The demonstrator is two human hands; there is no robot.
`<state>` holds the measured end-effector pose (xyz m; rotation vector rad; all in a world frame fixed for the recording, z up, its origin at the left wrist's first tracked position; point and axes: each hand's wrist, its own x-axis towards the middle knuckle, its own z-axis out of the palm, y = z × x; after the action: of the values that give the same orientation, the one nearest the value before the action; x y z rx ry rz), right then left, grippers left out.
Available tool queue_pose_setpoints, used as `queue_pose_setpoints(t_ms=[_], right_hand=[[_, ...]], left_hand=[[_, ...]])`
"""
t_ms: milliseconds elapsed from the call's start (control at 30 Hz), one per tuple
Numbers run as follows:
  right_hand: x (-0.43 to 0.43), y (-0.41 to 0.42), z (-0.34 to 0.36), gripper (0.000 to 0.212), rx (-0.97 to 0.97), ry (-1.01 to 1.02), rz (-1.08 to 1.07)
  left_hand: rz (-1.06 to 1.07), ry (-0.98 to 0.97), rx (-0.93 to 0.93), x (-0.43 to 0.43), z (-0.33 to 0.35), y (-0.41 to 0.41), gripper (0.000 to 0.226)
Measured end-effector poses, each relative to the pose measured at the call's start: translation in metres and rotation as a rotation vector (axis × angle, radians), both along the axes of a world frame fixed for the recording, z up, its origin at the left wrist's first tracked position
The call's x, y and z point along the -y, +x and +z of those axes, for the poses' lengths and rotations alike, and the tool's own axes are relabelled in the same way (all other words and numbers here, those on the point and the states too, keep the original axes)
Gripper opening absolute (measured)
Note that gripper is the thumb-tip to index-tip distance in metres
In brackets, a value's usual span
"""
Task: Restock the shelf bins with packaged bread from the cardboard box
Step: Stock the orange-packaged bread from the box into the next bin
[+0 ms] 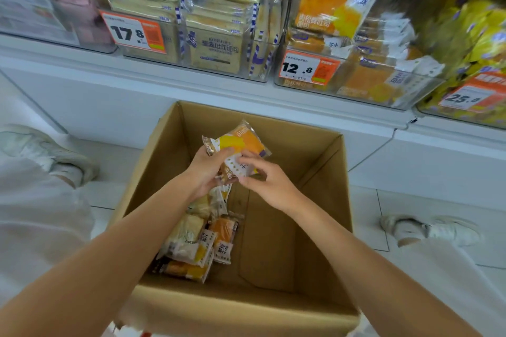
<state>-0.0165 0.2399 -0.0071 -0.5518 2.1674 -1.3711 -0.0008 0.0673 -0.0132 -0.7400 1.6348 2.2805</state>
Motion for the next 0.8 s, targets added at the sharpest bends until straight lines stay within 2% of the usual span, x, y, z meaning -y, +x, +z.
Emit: queue_pose_setpoints(t_ms=[100,133,200,267,333,400,467,533,600,667,700,733,767,800], right_hand=[[0.004,-0.005,-0.001,0.092,0.201,-0.073,-0.445],[0.003,-0.008,0.0,0.097,0.299,-0.099,-0.555],[0.0,-0.017,0.001,0.077,0.474,-0.203,-0.61],[-0.003,-0.022,0.004,0.052,0.553,-0.222,-0.585],[-0.008,-0.026,0.005,0.048,0.44,-0.182,-0.594],[-0.017,-0.031,0.016,0.049,0.219,-0.113,-0.559],[-0.026,-0.037,0.035,0.053,0.03,-0.007,-0.356],[-0.028,-0.042,0.054,0.059,-0.128,0.173,-0.045],[-0.022,-0.045,0.07,0.066,-0.305,0.362,0.156],[-0.022,-0.047,0.083,0.077,-0.452,0.424,0.027],[-0.025,-0.047,0.09,0.088,-0.452,0.401,-0.127],[-0.03,-0.048,0.094,0.099,-0.362,0.321,-0.274],[-0.035,-0.048,0.099,0.105,-0.193,0.207,-0.368],[-0.04,-0.048,0.102,0.101,0.005,0.083,-0.389]], left_hand=[[0.063,0.071,-0.03,-0.007,-0.002,-0.003,0.033],[0.041,0.095,-0.052,-0.008,-0.001,-0.003,0.036],[-0.023,0.113,-0.097,-0.011,0.004,-0.003,0.042],[-0.09,0.079,-0.137,-0.012,0.01,-0.002,0.048],[-0.164,0.027,-0.141,-0.008,0.019,-0.001,0.051],[-0.209,0.012,-0.109,-0.001,0.026,0.001,0.06],[-0.239,-0.019,-0.094,0.001,0.035,0.003,0.063],[-0.321,-0.063,-0.095,-0.005,0.046,0.005,0.063],[-0.405,-0.131,-0.13,-0.014,0.057,0.004,0.056],[-0.365,-0.192,-0.156,-0.02,0.065,0.002,0.047],[-0.306,-0.155,-0.143,-0.02,0.069,0.001,0.047],[-0.242,-0.055,-0.127,-0.019,0.073,0.0,0.049],[-0.206,0.068,-0.118,-0.018,0.078,-0.003,0.052],[-0.209,0.154,-0.117,-0.018,0.085,-0.005,0.054]])
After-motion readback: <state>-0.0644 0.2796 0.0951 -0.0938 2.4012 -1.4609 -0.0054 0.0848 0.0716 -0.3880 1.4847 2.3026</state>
